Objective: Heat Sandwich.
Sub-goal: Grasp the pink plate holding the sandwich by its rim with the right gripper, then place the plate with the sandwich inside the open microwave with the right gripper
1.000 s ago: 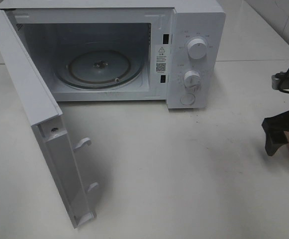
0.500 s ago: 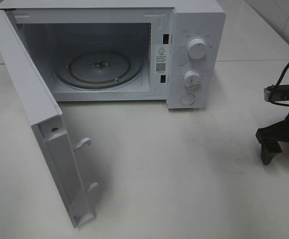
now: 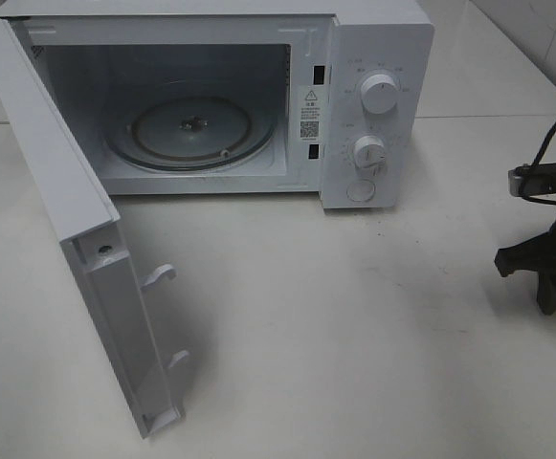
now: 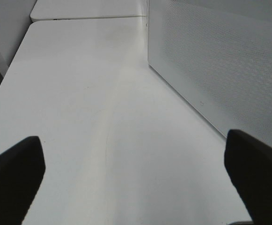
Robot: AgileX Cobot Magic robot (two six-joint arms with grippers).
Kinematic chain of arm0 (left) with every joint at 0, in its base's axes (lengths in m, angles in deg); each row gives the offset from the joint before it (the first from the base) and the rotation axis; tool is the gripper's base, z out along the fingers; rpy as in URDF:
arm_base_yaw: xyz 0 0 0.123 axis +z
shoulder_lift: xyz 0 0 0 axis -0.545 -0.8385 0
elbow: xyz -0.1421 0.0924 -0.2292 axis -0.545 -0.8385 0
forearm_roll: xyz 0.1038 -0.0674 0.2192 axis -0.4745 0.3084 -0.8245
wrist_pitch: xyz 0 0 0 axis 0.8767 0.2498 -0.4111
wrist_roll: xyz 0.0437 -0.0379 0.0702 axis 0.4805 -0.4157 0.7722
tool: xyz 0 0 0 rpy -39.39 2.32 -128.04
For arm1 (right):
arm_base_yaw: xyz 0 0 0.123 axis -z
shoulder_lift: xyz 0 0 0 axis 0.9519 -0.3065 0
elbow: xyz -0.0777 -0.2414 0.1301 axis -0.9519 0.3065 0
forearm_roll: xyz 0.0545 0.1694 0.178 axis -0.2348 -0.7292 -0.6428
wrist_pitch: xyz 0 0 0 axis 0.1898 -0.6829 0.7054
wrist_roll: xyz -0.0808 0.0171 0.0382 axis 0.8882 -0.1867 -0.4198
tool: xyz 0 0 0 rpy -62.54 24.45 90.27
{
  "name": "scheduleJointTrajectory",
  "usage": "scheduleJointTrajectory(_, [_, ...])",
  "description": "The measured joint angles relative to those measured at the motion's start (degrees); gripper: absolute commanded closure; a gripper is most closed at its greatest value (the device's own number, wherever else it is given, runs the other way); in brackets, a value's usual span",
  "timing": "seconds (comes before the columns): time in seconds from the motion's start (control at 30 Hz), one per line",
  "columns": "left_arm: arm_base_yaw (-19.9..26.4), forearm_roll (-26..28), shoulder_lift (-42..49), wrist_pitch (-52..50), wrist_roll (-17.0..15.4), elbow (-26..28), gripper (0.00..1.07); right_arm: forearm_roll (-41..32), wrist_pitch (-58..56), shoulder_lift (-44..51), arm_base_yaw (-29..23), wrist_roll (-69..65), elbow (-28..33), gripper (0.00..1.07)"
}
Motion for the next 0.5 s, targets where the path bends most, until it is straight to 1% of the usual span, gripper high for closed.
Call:
scheduleJointTrajectory(0.03, [0.0,0.0,0.0,0.0,0.0,0.0,0.05,0.0,0.0,0.0,0.0,-0.1,0.0,1.07])
scheduleJointTrajectory(0.5, [0.0,0.0,0.0,0.0,0.0,0.0,0.05,1.0,-0.2,0.0,0.0,-0.3,-0.2,1.07])
